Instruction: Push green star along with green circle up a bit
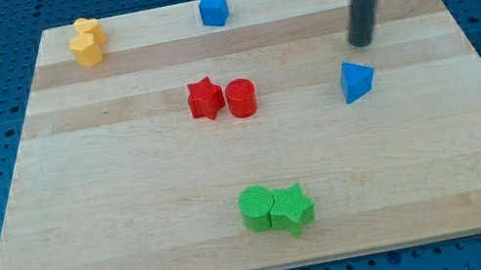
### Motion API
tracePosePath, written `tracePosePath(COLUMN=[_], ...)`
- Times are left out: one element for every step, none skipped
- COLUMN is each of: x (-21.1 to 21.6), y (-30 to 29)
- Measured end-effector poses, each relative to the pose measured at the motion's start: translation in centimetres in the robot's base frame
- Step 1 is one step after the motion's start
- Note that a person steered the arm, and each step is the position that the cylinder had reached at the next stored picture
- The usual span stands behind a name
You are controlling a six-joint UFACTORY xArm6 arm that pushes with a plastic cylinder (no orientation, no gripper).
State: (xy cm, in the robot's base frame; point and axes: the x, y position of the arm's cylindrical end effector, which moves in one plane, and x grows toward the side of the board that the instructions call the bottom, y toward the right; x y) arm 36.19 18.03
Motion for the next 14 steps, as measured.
tracePosePath(x=[5.4, 9.7, 10.7, 8.7, 6.9, 5.4, 3.9, 2.3, 0.9, 0.3, -1.0, -2.6, -4.7, -6.5], y=[1.5, 1.5, 0.7, -1.3, -3.4, -5.8, -8.3, -10.1, -12.4, -14.3, -15.0, -15.0, -16.0, -17.7])
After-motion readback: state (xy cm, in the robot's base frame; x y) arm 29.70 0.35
